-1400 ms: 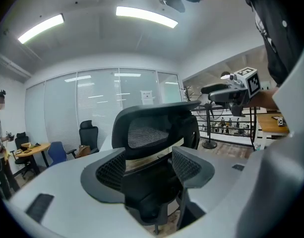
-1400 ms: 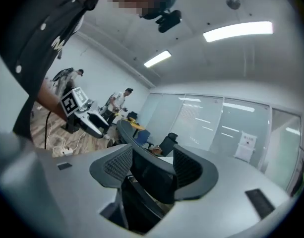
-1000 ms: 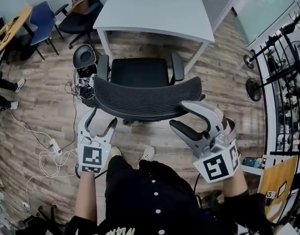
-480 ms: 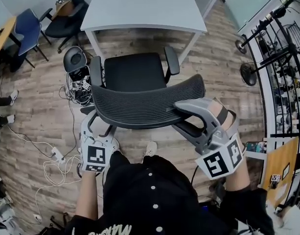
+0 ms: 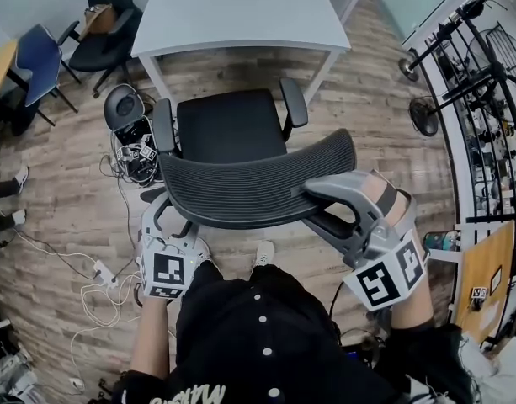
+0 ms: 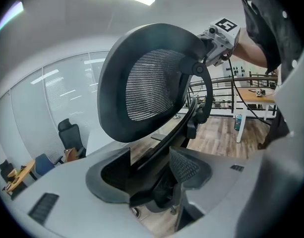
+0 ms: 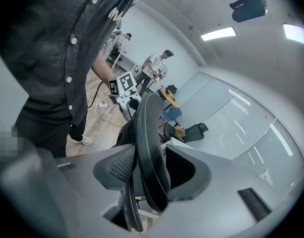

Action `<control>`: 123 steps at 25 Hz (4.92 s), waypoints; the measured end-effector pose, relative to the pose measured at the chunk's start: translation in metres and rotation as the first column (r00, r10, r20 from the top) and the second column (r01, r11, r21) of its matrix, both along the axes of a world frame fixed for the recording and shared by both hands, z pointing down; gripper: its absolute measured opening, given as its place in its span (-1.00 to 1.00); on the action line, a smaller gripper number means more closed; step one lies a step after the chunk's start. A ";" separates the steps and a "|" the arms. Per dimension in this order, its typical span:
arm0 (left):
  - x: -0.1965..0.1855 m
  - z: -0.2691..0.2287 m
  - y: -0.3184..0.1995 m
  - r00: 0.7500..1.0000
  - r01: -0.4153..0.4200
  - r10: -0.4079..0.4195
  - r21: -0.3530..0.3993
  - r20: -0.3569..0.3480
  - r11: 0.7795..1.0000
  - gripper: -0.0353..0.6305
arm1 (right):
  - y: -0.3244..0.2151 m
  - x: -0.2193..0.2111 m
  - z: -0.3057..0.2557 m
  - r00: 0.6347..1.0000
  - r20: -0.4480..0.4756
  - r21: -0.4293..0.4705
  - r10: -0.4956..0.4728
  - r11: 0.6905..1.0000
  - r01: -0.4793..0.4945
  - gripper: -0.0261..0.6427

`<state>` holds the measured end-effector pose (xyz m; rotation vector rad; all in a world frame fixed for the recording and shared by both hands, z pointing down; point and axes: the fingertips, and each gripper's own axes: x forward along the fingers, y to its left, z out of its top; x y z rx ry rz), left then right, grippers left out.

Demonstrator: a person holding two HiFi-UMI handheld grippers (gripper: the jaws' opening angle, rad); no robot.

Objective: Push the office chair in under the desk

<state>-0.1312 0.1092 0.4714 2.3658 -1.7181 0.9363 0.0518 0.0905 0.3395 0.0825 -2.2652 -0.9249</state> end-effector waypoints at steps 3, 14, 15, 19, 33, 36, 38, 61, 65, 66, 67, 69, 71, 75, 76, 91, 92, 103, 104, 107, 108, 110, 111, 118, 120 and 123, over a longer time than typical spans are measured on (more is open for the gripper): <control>-0.004 0.000 -0.001 1.000 -0.016 0.016 0.003 -0.001 1.000 -0.11 | 0.003 -0.004 0.002 1.000 -0.006 0.000 0.013 1.000 -0.013 -0.33; -0.017 0.000 -0.004 0.996 -0.084 0.084 -0.010 -0.006 0.996 -0.11 | 0.011 -0.020 0.002 0.997 -0.022 -0.002 0.079 0.997 -0.079 -0.34; -0.019 0.001 -0.005 0.996 -0.089 0.089 -0.013 -0.006 0.996 -0.11 | 0.012 -0.021 0.003 0.996 -0.025 -0.004 0.086 0.996 -0.086 -0.35; -0.026 0.000 -0.007 0.993 -0.117 0.117 -0.010 -0.010 0.993 -0.11 | 0.015 -0.029 0.002 0.993 -0.032 -0.011 0.112 0.994 -0.112 -0.35; -0.049 0.002 -0.015 0.975 -0.224 0.224 -0.014 -0.011 0.975 -0.11 | 0.020 -0.054 0.003 0.977 -0.038 -0.014 0.210 0.978 -0.210 -0.34; -0.052 0.001 -0.017 0.969 -0.245 0.245 -0.013 -0.012 0.969 -0.11 | 0.021 -0.057 0.003 0.973 -0.041 -0.012 0.228 0.973 -0.229 -0.34; -0.052 0.000 -0.018 0.966 -0.259 0.259 -0.009 -0.014 0.966 -0.11 | 0.022 -0.059 0.003 0.969 -0.043 -0.008 0.242 0.970 -0.242 -0.34; -0.078 0.002 -0.026 0.940 -0.341 0.341 0.014 -0.016 0.940 -0.10 | 0.029 -0.087 0.006 0.933 -0.045 -0.008 0.358 0.934 -0.358 -0.33; -0.082 0.003 -0.027 0.937 -0.348 0.348 0.019 -0.016 0.937 -0.10 | 0.028 -0.092 0.006 0.925 -0.045 -0.014 0.378 0.925 -0.379 -0.31; -0.082 0.003 -0.027 0.937 -0.350 0.350 0.014 -0.017 0.937 -0.10 | 0.029 -0.092 0.006 0.923 -0.044 -0.015 0.382 0.924 -0.382 -0.31; -0.082 0.003 -0.027 0.936 -0.351 0.351 0.011 -0.018 0.936 -0.10 | 0.029 -0.092 0.006 0.922 -0.042 -0.016 0.384 0.923 -0.385 -0.31; -0.081 0.002 -0.028 0.936 -0.351 0.351 0.009 -0.019 0.936 -0.10 | 0.028 -0.090 0.006 0.921 -0.038 -0.017 0.388 0.921 -0.388 -0.30; -0.081 0.002 -0.030 0.936 -0.351 0.351 0.009 -0.021 0.936 -0.10 | 0.026 -0.092 0.006 0.920 -0.040 -0.020 0.390 0.920 -0.391 -0.30; -0.083 0.003 -0.031 0.936 -0.350 0.350 0.007 -0.025 0.937 -0.09 | 0.024 -0.095 0.006 0.917 -0.044 -0.026 0.396 0.918 -0.397 -0.29; -0.084 0.002 -0.031 0.937 -0.349 0.350 0.008 -0.026 0.937 -0.09 | 0.023 -0.095 0.006 0.917 -0.044 -0.027 0.397 0.917 -0.399 -0.28; -0.090 0.003 -0.049 0.944 -0.329 0.329 0.006 -0.017 0.944 -0.08 | 0.009 -0.100 0.008 0.907 -0.054 -0.034 0.418 0.907 -0.420 -0.28; -0.091 0.002 -0.052 0.945 -0.326 0.326 0.007 -0.016 0.945 -0.08 | 0.006 -0.101 0.007 0.906 -0.056 -0.032 0.419 0.907 -0.421 -0.28; -0.097 0.003 -0.081 0.948 -0.317 0.317 0.019 -0.006 0.948 -0.08 | -0.019 -0.108 0.008 0.897 -0.064 -0.032 0.438 0.897 -0.441 -0.30; -0.097 0.003 -0.083 0.949 -0.316 0.316 0.017 -0.005 0.949 -0.09 | -0.022 -0.108 0.008 0.895 -0.066 -0.035 0.442 0.895 -0.445 -0.29; -0.098 0.003 -0.091 0.948 -0.317 0.317 0.014 -0.006 0.948 -0.09 | -0.030 -0.109 0.008 0.892 -0.075 -0.046 0.447 0.892 -0.451 -0.28; -0.098 0.003 -0.093 0.948 -0.318 0.318 0.014 -0.007 0.948 -0.08 | -0.032 -0.109 0.009 0.892 -0.079 -0.049 0.445 0.892 -0.449 -0.29; -0.098 0.003 -0.099 0.949 -0.316 0.316 0.015 -0.009 0.949 -0.08 | -0.037 -0.109 0.010 0.893 -0.083 -0.049 0.442 0.893 -0.447 -0.29; -0.099 0.004 -0.101 0.949 -0.314 0.315 0.014 -0.009 0.949 -0.08 | -0.040 -0.110 0.010 0.892 -0.082 -0.049 0.444 0.893 -0.448 -0.29; -0.099 0.004 -0.120 0.949 -0.315 0.315 0.013 -0.008 0.949 -0.08 | -0.057 -0.110 0.010 0.893 -0.080 -0.050 0.444 0.893 -0.448 -0.29; -0.099 0.004 -0.125 0.949 -0.315 0.315 0.010 -0.007 0.949 -0.08 | -0.062 -0.110 0.011 0.892 -0.080 -0.049 0.446 0.892 -0.450 -0.29; -0.100 0.005 -0.132 0.950 -0.313 0.313 0.007 -0.005 0.950 -0.09 | -0.069 -0.111 0.012 0.892 -0.080 -0.047 0.446 0.892 -0.450 -0.29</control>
